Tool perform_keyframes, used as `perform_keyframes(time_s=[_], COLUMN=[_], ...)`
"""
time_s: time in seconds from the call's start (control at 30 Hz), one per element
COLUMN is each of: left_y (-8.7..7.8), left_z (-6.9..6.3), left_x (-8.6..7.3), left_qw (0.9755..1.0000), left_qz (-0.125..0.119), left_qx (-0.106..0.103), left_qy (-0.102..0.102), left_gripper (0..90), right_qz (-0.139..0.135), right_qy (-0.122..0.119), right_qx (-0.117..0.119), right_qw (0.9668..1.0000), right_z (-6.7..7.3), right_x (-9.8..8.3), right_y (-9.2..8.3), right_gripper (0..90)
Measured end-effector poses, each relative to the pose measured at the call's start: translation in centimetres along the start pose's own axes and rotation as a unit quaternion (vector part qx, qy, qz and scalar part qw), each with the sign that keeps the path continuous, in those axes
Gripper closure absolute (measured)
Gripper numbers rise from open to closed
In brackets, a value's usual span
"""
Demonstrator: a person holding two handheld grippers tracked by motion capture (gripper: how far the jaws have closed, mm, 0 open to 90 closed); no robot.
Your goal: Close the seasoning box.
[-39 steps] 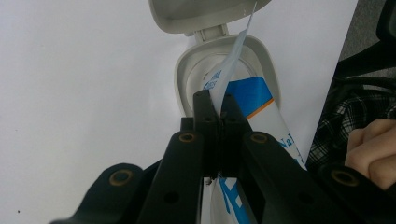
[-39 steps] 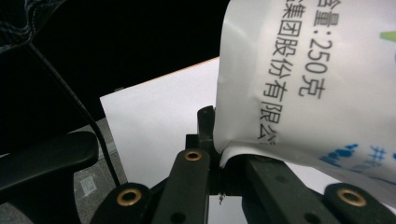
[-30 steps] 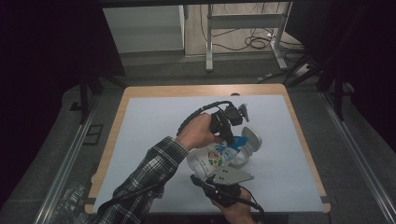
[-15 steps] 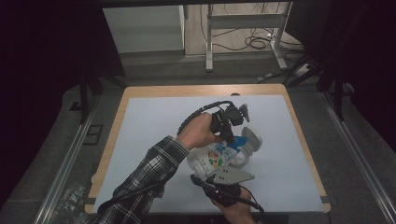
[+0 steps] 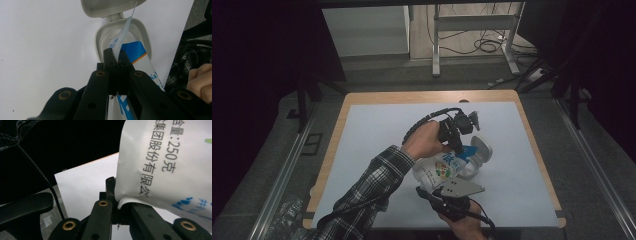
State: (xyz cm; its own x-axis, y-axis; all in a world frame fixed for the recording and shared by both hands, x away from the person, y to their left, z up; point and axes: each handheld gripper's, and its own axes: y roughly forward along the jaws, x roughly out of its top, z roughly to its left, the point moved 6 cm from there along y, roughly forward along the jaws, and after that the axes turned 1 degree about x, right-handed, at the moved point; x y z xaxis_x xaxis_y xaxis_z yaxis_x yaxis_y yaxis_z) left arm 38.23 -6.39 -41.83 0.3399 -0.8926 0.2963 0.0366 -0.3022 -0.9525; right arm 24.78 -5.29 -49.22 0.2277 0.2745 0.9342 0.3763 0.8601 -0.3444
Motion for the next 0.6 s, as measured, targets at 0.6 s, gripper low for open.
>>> perform_keyframes(time_s=[0.6], left_y=[0.09], left_z=[-0.05], left_x=[0.11], left_qw=[1.0000], left_qz=[0.005], left_qx=[0.002], left_qy=[0.002], left_gripper=[89.2], right_qz=[-0.002], right_qy=[-0.001], right_qx=[-0.001], right_qw=[1.0000], right_z=[0.00], right_x=[0.16], right_y=[-0.12], right_gripper=[88.9])
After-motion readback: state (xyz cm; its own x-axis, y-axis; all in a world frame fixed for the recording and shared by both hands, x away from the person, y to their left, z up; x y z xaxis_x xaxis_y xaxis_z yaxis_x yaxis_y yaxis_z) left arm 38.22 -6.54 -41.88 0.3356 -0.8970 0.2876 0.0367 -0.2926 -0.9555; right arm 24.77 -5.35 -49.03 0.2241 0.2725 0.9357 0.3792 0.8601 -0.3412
